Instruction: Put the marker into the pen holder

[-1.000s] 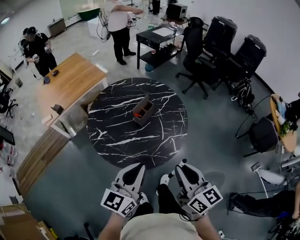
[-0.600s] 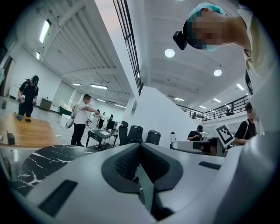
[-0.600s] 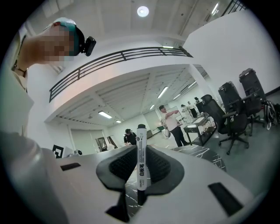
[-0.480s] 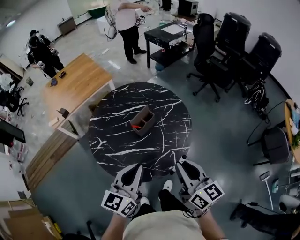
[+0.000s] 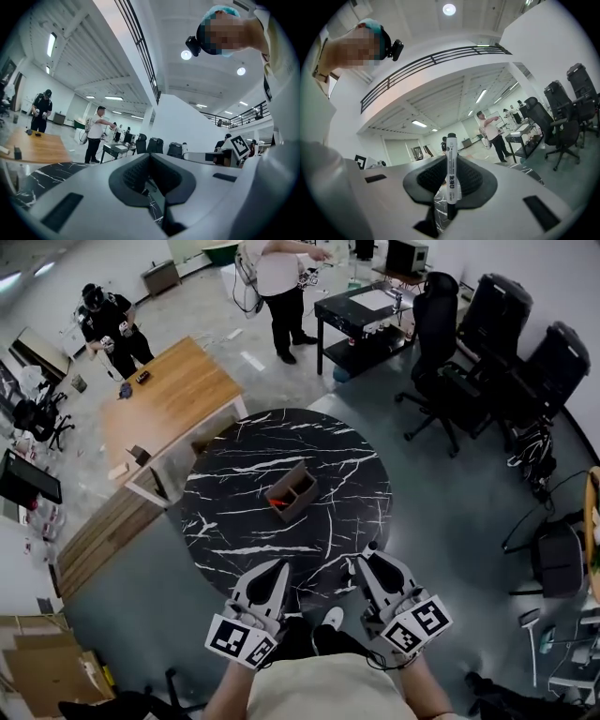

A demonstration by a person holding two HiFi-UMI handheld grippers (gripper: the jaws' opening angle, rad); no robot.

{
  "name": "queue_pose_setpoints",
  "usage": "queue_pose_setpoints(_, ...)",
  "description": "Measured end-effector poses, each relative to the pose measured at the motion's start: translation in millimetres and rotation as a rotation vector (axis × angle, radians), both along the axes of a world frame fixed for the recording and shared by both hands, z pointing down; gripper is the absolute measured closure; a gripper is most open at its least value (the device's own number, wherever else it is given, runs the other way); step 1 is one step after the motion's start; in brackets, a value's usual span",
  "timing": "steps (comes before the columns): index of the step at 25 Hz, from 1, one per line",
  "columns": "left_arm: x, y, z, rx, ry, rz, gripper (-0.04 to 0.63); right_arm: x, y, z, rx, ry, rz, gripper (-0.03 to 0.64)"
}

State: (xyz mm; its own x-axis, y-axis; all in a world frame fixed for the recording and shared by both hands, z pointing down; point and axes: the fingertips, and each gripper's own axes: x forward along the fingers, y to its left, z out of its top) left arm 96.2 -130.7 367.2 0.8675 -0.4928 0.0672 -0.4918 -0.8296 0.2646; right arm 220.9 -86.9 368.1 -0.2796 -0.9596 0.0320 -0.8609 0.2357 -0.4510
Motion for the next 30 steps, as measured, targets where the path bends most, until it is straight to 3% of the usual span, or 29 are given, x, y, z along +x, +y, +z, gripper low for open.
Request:
queue_pose_setpoints(7,15.1,-50.1,15.3,-0.004,0.017,0.024,0.584,7.4,-54.3,6.0,-0.016,0.048,0.011,0.551)
queue_pose_setpoints(16,0.6,-123.9,36.9,-0.049,0.067,0.054,0.584,-13.2,-140.0,7.3,-0.030,0.175,0.028,0.551)
queue_pose_setpoints(24,-10.9,-162.2,56.4,-0.094,0.066,0.002,0.584,-32.2,-202.5,15.0,-0.021,0.265,-0.046,0.551)
queue_pose_setpoints(30,-1.7,-176.5,68.1,-0.092,0.054,-0.066,0.584,-21.5,-236.0,35.3,0.036,0.303,-0.081,0.551)
